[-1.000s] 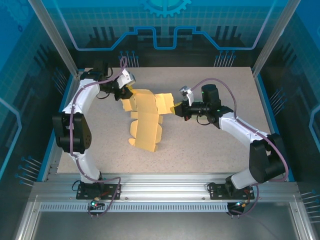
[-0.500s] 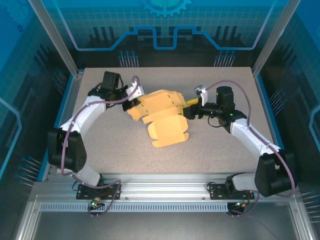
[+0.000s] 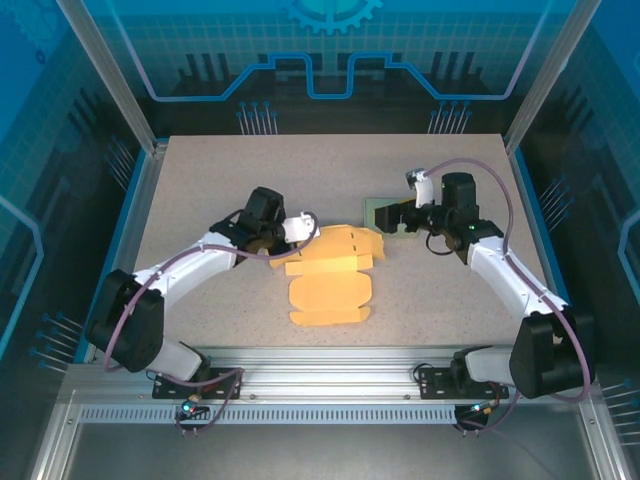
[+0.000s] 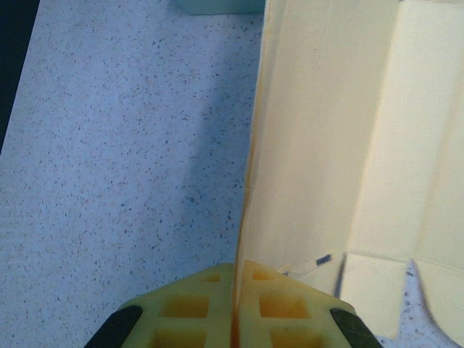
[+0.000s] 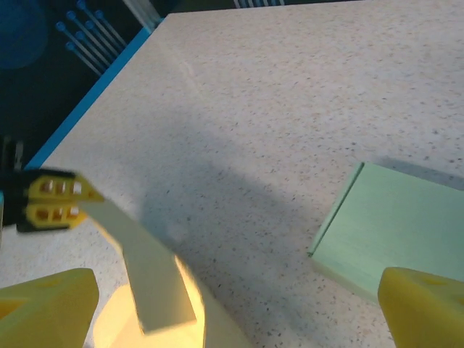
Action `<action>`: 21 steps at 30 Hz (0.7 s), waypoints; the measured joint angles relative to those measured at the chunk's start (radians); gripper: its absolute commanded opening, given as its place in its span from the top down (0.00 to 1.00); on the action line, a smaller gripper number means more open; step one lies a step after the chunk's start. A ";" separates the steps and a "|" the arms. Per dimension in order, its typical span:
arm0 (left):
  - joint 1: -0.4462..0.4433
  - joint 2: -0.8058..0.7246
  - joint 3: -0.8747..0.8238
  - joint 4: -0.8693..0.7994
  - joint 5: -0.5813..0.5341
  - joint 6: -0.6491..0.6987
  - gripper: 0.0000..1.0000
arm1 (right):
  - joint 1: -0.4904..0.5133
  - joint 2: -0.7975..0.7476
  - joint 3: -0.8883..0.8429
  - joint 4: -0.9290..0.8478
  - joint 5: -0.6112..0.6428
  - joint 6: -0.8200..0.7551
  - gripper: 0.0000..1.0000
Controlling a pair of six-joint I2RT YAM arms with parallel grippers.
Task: Fold the paper box
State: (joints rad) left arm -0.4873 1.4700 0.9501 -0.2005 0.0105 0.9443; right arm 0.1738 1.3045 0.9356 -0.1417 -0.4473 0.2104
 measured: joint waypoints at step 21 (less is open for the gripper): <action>-0.148 0.044 -0.223 0.534 -0.336 0.052 0.88 | 0.120 0.117 0.093 -0.235 0.423 -0.002 0.00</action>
State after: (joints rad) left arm -0.6353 1.5139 0.7269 0.3336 -0.3256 0.9966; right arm 0.2935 1.4216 1.0286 -0.3767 -0.0242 0.2089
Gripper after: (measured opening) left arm 0.119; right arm 0.999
